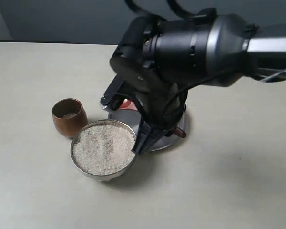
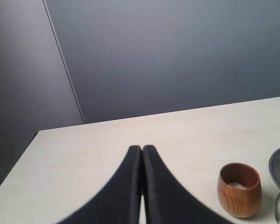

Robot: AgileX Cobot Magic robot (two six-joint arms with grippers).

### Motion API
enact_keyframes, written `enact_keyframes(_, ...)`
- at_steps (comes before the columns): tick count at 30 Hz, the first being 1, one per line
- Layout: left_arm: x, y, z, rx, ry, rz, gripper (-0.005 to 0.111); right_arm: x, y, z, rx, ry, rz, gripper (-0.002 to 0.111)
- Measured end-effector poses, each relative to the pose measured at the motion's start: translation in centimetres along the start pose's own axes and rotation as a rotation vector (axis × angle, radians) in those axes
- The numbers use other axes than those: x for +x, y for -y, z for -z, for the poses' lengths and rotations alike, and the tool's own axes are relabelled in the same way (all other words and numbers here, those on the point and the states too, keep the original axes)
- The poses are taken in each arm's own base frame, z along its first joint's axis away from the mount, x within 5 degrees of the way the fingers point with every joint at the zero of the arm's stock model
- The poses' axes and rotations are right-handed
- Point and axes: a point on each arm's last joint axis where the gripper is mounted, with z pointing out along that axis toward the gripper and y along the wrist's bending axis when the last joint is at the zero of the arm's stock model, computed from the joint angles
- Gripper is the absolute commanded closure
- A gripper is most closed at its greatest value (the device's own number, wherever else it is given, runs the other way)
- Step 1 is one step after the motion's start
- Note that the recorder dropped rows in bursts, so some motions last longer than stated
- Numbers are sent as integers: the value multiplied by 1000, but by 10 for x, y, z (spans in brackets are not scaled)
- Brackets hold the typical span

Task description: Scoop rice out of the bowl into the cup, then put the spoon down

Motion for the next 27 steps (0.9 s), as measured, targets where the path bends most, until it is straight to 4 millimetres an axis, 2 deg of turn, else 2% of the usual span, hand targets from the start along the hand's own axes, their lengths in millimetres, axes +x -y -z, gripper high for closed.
enact_keyframes(11,0,0,0,0,0,0,106,-19,-50,-13,184,-6,184,109)
enact_keyframes(15,0,0,0,0,0,0,106,-21,-58,-15,204,-6,216,109)
enact_keyframes(21,0,0,0,0,0,0,106,-21,-58,-16,206,-8,217,109)
enact_keyframes(27,0,0,0,0,0,0,106,-19,-65,-17,133,-24,187,109)
